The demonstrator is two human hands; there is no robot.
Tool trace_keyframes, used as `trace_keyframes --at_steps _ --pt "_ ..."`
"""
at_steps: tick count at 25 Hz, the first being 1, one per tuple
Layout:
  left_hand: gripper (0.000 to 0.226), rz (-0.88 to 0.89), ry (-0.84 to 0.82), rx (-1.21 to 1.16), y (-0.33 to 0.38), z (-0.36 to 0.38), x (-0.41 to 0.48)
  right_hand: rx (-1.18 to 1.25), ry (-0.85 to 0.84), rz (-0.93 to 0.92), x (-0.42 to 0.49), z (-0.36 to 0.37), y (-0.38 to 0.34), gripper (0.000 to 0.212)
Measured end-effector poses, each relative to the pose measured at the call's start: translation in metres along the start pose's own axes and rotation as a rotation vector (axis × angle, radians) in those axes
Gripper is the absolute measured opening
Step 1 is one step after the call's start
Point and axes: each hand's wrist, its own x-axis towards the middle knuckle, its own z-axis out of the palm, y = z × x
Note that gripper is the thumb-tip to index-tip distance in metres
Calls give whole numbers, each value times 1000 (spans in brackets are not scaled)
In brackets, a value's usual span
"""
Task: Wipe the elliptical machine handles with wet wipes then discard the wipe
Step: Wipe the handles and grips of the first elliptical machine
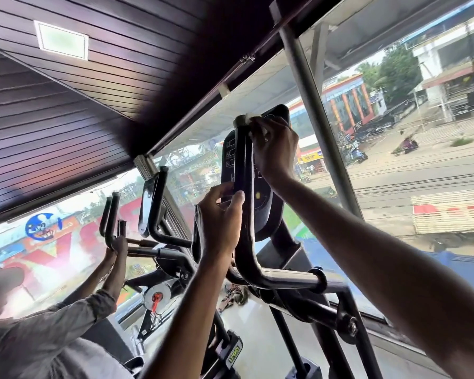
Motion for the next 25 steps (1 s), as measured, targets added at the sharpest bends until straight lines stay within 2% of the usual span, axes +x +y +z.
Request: trace_keyframes --at_steps 3,6,9,12,15,19,22,25 --pt "28 15 -6 -8 -4 -1 1 -22 -72 -177 -5 -4 7 17" --pt "34 10 -7 -25 -6 0 1 -64 -73 -251 9 -4 10 17" --pt "32 11 0 -41 -5 -1 -2 -88 -267 -452 14 -13 12 20" --pt "20 10 -4 -69 -4 -1 -4 -121 -482 -618 -3 -43 13 30" --pt "21 1 10 -68 -3 0 -6 -137 -585 -796 -17 -57 12 40" --pt "25 -8 9 -78 -3 0 -8 -234 -553 -628 6 -41 14 43" --pt "34 -14 0 -114 -5 0 -5 -261 -598 -682 32 -29 12 39" --pt "39 -26 11 -112 -8 1 -5 -308 -506 -647 58 -13 0 28"
